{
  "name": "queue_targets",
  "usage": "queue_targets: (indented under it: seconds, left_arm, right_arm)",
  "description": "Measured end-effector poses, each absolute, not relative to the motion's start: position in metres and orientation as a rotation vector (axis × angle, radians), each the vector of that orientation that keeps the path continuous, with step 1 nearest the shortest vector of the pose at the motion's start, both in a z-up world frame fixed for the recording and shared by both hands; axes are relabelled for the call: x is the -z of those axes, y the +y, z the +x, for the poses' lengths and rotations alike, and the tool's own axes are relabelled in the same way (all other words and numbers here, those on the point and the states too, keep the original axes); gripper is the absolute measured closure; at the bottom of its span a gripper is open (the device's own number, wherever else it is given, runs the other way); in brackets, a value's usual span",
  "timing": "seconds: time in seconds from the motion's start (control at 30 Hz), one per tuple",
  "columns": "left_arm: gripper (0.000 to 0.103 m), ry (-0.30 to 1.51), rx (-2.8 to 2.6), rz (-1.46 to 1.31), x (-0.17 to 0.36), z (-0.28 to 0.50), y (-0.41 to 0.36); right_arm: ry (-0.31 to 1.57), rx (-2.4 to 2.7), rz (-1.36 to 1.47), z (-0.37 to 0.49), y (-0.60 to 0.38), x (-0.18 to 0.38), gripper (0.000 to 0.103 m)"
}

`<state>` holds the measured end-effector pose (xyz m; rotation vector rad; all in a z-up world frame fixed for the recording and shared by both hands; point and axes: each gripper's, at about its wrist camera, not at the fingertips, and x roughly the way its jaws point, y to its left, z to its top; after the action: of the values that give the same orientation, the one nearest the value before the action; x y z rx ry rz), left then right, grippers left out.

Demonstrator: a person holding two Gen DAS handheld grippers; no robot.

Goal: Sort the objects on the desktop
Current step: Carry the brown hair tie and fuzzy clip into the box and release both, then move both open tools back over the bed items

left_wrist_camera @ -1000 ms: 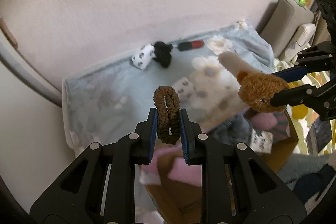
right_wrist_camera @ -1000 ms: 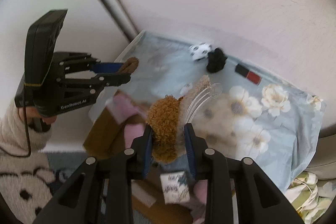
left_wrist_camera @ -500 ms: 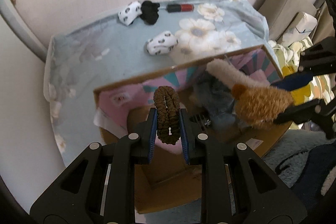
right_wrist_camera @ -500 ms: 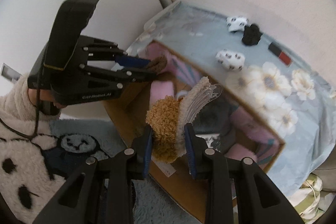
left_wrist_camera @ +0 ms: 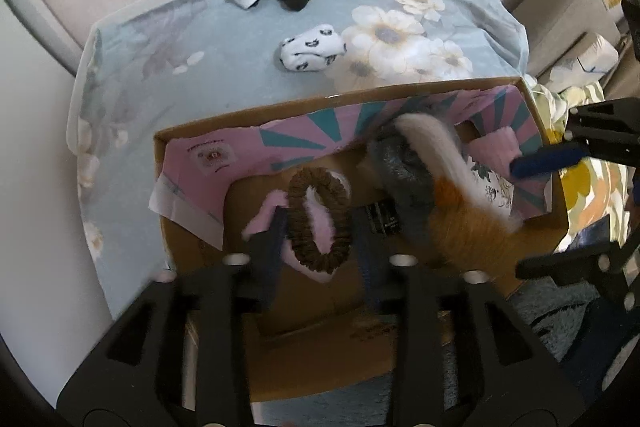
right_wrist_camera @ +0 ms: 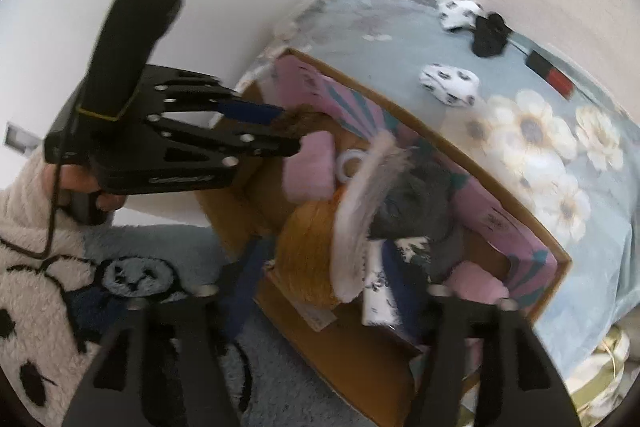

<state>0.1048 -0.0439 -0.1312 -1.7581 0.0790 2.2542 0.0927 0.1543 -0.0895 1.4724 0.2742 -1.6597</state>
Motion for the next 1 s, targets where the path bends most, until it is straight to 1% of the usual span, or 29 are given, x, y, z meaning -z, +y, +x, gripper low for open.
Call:
queue_targets:
  seconds: [0.03,0.07,0.1,0.17,0.33,0.43,0.67,0.83,0.9,0.93,1.0]
  left_arm:
    - [0.015,0.084,-2.261,-1.755,0.131,0.105,-0.044]
    - [0.002,0.096,-2.283,-1.742,0.129,0.106,-0.044]
    - [0.000,0.102,-2.293,-1.731,0.127,0.107,-0.044]
    - [0.000,0.115,-2.294,-1.727,0.126,0.106,-0.042]
    - [0.000,0.138,-2.303,-1.724,0.125,0.100,-0.040]
    - [0.000,0.156,-2.300,-1.716,0.122,0.097,-0.039]
    - [0.000,0.189,-2.331,-1.687,0.112,0.090,-0.044]
    - [0.000,0.212,-2.330,-1.673,0.108,0.088,-0.046]
    - [0.000,0.216,-2.328,-1.667,0.107,0.086,-0.049]
    - [0.000,0.216,-2.329,-1.663,0.106,0.086,-0.050]
    - [0.000,0.207,-2.339,-1.652,0.103,0.083,-0.054]
  right_arm:
    - [0.273,1.673,1.479,0.091,0.157,0.090,0.025]
    - [0.269,1.683,1.484,0.089,0.160,0.090,0.023]
    - [0.263,1.688,1.492,0.087,0.162,0.090,0.022]
    - [0.242,1.695,1.494,0.084,0.168,0.090,0.018]
    - [0.214,1.708,1.518,0.076,0.176,0.092,0.017]
    - [0.224,1.707,1.513,0.076,0.176,0.091,0.009]
    - [0.234,1.728,1.483,0.074,0.174,0.086,0.008]
    - [0.248,1.776,1.428,0.069,0.176,0.072,0.008]
    - [0.230,1.810,1.399,0.065,0.180,0.065,0.006]
    - [0.220,1.824,1.391,0.062,0.181,0.062,0.000]
    - [0.193,1.863,1.372,0.056,0.185,0.056,0.000]
